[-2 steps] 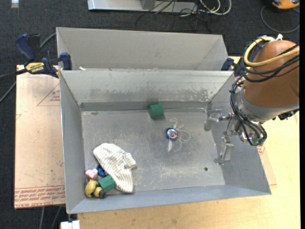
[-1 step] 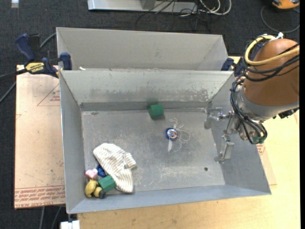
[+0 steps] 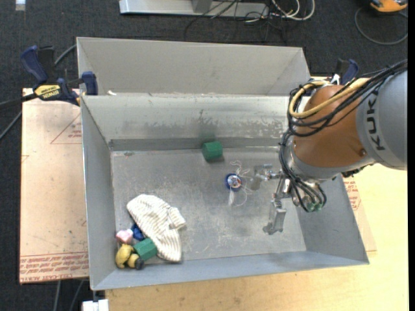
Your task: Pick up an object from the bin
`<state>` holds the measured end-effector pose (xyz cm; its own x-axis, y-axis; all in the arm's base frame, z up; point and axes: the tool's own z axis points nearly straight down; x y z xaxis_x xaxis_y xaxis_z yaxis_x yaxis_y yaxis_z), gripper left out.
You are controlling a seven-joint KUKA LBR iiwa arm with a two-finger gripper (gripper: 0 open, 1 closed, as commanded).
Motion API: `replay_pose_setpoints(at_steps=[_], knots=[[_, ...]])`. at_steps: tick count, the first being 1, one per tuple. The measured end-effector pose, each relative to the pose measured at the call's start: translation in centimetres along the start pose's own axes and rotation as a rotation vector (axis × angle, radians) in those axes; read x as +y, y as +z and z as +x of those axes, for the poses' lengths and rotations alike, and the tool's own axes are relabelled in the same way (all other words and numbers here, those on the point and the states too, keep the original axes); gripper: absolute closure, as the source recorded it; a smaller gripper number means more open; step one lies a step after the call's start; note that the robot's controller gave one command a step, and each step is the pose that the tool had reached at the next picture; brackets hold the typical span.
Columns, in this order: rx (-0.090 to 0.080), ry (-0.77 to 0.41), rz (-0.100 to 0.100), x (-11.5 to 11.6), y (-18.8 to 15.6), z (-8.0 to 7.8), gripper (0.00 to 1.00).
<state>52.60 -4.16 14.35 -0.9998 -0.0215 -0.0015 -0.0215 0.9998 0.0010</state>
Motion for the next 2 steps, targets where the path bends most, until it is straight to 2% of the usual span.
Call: replay_pose_setpoints(at_steps=[1, 2], knots=[[0.003, 0.03, -0.004, 7.8, 2.6, 2.8, 0.0], [0.0, -0.081, 0.0, 6.6, -6.4, -1.3, 0.0]])
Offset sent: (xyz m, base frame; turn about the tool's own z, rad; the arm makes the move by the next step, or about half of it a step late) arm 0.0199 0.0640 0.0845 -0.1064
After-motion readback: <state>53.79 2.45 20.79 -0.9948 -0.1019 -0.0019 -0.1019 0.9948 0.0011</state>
